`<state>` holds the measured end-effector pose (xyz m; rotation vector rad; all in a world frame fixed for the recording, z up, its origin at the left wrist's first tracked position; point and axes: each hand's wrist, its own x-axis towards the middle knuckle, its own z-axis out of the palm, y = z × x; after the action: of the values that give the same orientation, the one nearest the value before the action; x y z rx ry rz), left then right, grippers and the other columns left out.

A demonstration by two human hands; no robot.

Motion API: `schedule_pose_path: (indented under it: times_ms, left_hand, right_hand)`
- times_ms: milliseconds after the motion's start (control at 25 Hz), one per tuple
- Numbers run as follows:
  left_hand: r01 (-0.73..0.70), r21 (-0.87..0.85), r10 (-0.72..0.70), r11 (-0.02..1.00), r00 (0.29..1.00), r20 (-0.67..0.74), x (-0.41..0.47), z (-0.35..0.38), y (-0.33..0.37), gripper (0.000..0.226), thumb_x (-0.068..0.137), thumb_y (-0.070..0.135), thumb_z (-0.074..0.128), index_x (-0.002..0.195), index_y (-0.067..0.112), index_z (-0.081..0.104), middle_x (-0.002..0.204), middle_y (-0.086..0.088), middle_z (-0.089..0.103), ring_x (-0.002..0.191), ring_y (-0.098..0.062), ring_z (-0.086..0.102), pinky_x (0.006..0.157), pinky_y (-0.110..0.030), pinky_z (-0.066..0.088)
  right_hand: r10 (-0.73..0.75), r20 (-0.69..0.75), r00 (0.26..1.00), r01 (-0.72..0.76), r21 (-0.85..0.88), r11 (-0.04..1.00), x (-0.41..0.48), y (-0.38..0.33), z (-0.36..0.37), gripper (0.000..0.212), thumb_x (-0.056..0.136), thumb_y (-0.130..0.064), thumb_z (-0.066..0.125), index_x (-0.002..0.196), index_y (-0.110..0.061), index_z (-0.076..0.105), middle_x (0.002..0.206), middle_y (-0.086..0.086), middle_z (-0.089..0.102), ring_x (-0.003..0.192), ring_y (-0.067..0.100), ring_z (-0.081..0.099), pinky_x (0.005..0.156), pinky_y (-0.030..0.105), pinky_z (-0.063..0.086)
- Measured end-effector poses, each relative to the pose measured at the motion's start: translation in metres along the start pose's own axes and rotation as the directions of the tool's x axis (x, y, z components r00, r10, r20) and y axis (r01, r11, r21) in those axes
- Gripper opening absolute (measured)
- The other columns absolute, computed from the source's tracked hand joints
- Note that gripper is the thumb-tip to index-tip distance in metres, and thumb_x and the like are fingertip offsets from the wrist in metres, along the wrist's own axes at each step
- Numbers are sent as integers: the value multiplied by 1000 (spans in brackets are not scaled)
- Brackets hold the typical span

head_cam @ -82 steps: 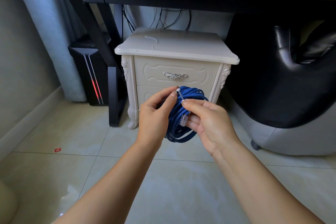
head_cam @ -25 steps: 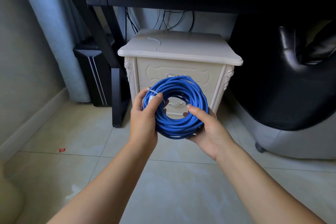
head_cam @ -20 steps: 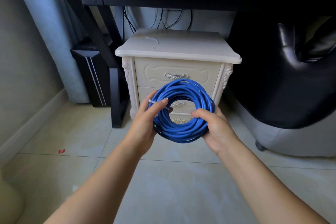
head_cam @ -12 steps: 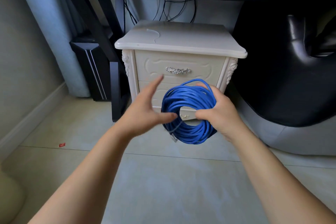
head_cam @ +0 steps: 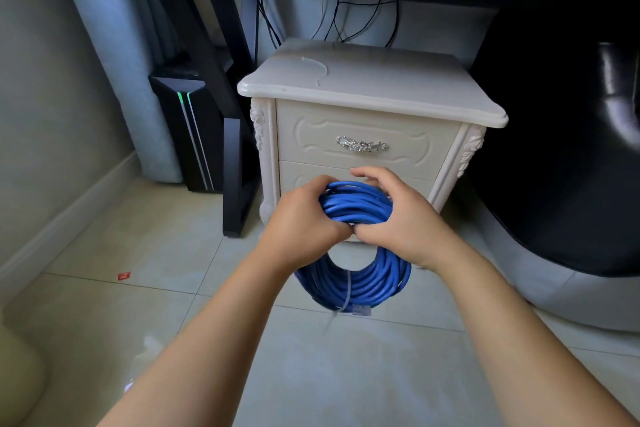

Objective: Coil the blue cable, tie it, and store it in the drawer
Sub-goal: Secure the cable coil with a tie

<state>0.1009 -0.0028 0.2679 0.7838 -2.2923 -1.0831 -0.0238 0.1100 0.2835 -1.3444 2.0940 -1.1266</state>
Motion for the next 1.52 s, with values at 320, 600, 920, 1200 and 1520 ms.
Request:
schedule_pose_path:
  times_ms: [320,600,920,1200,1520]
  left_hand:
    - [281,-489,-459,826,839,-293,27,-37,-46,33,68,11,66,94,27,56,78,-1,65,62,-19,60,58,-33,50]
    - [288,-548,-502,786,815,-291,40,-39,-70,36,70,8,66,99,27,57,78,2,64,58,-14,57,56,-27,45]
    - [310,-542,-505,781,825,-255,55,-38,-84,37,69,6,66,99,27,58,77,2,64,56,-12,57,53,-24,44]
    - [317,-545,-509,776,825,-246,51,-37,-81,38,69,5,67,98,28,58,80,0,66,59,-14,58,56,-27,48]
    - [286,-568,-485,772,842,-235,36,-38,-68,39,70,4,66,100,29,58,80,2,64,58,-12,58,52,-22,45]
  right_hand:
    - [-219,-314,924,110,-331,937,153,-16,17,34,101,-12,43,130,-11,60,135,7,54,124,22,50,97,19,31]
    - [-84,-113,990,-1,-598,801,249,-14,8,71,91,-13,47,156,-20,19,165,2,10,151,22,8,122,38,11]
    - [-168,-24,985,110,-661,743,280,-7,7,47,89,-5,43,136,-7,49,152,9,40,146,25,26,118,42,16]
    - [-360,-169,918,205,-575,792,268,-1,13,33,93,-3,58,123,-8,67,128,11,64,120,31,56,104,30,39]
    - [-354,-182,917,173,-619,766,271,-15,8,19,90,-7,62,104,-5,74,108,15,68,105,34,59,90,35,45]
